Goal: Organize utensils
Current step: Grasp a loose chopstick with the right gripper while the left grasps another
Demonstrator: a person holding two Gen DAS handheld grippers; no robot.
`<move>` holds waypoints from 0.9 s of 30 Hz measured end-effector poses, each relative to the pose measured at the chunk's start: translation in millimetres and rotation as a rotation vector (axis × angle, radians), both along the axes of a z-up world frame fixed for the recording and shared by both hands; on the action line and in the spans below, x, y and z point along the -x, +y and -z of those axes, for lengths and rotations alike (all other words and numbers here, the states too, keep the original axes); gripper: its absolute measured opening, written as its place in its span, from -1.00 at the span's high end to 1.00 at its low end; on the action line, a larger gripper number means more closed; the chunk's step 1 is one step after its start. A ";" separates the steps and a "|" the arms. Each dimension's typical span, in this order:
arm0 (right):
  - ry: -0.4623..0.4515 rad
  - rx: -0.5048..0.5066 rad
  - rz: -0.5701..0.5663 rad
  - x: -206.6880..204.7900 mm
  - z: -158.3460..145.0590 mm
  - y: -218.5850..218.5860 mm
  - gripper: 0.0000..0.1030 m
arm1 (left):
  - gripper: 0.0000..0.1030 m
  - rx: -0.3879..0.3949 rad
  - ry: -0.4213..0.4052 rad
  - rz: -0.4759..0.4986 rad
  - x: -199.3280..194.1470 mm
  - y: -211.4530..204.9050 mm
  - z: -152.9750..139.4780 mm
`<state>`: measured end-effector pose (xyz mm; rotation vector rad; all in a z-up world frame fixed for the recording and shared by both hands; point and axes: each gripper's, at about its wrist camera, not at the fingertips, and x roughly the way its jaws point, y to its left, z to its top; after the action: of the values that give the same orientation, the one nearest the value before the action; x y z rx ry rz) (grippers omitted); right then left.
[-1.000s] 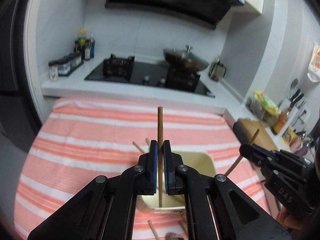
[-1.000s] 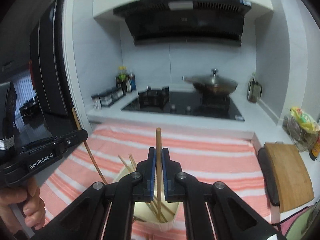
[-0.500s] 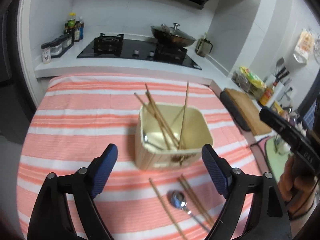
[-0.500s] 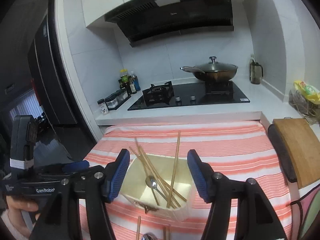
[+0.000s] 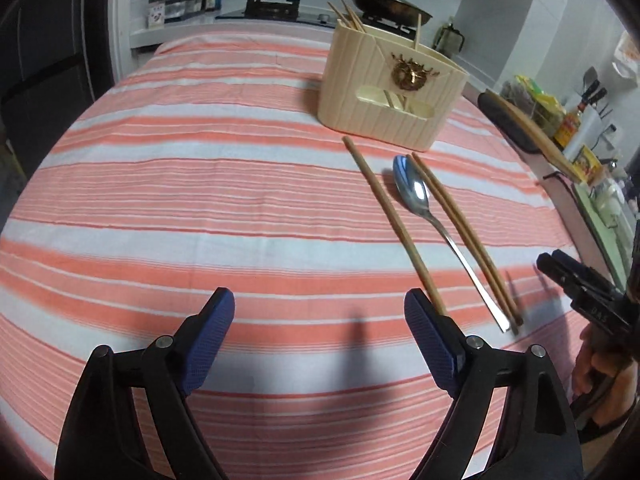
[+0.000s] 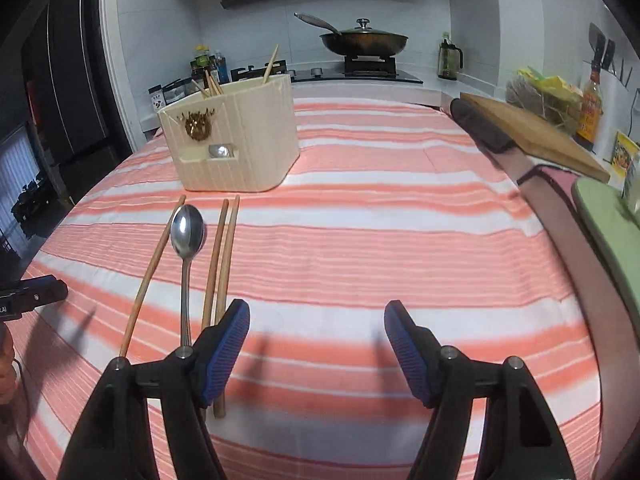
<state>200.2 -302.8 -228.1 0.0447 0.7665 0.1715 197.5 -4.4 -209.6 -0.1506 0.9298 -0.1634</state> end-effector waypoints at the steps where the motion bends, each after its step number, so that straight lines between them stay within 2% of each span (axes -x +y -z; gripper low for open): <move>1: 0.006 -0.020 -0.007 0.0 0.0 1.3 -0.39 | -0.70 -0.015 -0.002 0.004 -0.1 -5.8 -0.9; 6: 0.034 0.019 -0.086 -10.8 -2.4 23.3 -0.37 | -0.70 -0.022 -0.001 -0.003 -9.3 -27.0 1.3; 11: 0.107 0.030 -0.173 -26.8 4.0 45.0 0.21 | -0.70 -0.026 0.017 0.027 -21.2 -50.1 10.3; 14: 0.137 0.026 -0.203 -29.5 8.2 50.5 0.49 | -0.69 -0.033 0.022 0.032 -25.6 -58.0 15.0; 17: 0.161 0.040 -0.218 -31.0 12.1 54.8 0.65 | -0.66 -0.058 0.024 0.035 -30.4 -65.5 19.3; 24: 0.186 0.064 -0.234 -31.8 16.7 60.6 0.74 | -0.42 -0.132 0.024 0.024 -32.4 -71.8 27.7; 26: 0.195 0.074 -0.222 -32.6 19.0 60.7 0.87 | -0.27 -0.142 0.017 0.023 -30.9 -72.4 27.4; 27: 0.193 0.079 -0.221 -31.7 19.0 61.1 0.87 | -0.13 -0.148 0.012 0.020 -30.3 -72.4 27.3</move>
<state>231.9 -241.7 -247.0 -0.1000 0.9703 0.3502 227.8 -76.9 -236.9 -0.0056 0.9524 -0.1124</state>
